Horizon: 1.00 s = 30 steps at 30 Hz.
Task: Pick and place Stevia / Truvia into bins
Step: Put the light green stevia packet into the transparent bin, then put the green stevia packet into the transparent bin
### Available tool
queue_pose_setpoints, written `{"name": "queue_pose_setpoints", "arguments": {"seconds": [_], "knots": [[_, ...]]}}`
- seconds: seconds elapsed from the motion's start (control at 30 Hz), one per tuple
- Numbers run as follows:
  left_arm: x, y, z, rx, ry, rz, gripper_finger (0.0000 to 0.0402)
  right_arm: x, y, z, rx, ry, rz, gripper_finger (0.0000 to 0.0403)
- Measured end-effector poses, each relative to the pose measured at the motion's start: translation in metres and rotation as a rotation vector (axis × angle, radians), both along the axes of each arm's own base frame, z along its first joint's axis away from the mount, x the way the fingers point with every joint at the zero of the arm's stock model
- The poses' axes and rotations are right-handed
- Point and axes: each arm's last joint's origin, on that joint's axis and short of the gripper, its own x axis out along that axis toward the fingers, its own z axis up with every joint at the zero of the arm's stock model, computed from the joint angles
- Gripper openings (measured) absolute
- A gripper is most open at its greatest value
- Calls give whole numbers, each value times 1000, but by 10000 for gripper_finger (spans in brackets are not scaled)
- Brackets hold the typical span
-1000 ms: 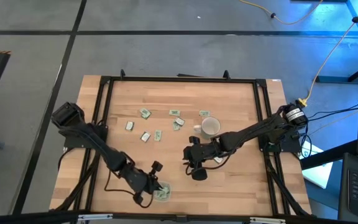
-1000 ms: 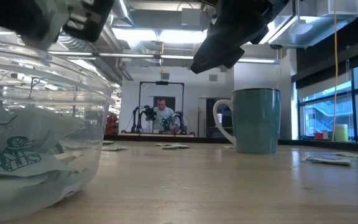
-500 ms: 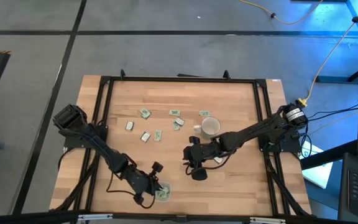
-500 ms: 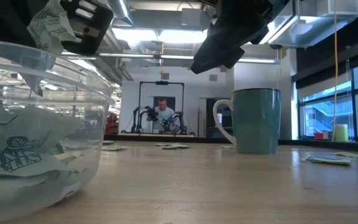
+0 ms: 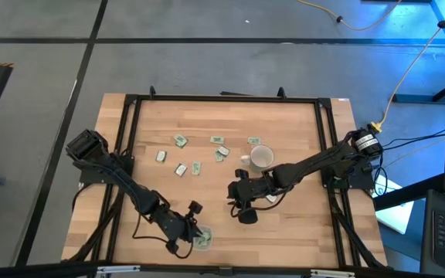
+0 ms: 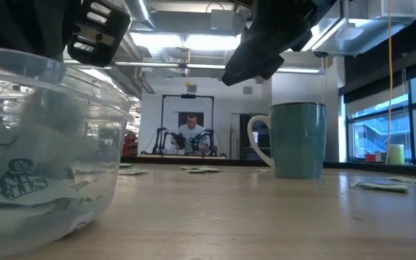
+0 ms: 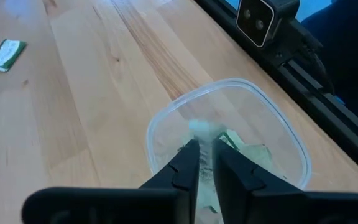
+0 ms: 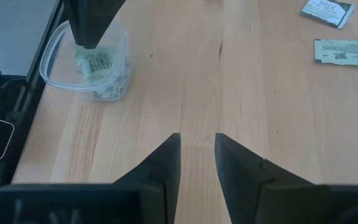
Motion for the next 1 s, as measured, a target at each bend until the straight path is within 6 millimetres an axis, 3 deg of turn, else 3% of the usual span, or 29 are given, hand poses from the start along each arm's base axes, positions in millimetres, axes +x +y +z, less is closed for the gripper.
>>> {"name": "queue_pose_setpoints", "arguments": {"seconds": [0.17, 0.37, 0.5, 0.67, 0.8, 1.0], "knots": [[-1, 1, 3, 5, 0, 2, 53, 0, 0, 0, 0, 7, 1, 102], [-13, 11, 29, -9, -6, 28, 51, -11, 0, -9, 7, 146, -51, 102], [-24, 22, 44, 28, 2, 91, 46, -29, 2, -11, -26, 281, -137, 102], [-33, 33, 48, 117, 30, 158, 40, -58, 0, -12, -148, 440, -388, 102], [-32, 39, 47, 168, 25, 210, 37, -72, -3, -27, -141, 515, -515, 102], [-26, 48, 47, 170, 32, 237, 40, -80, -5, -50, -71, 548, -518, 102]]}}
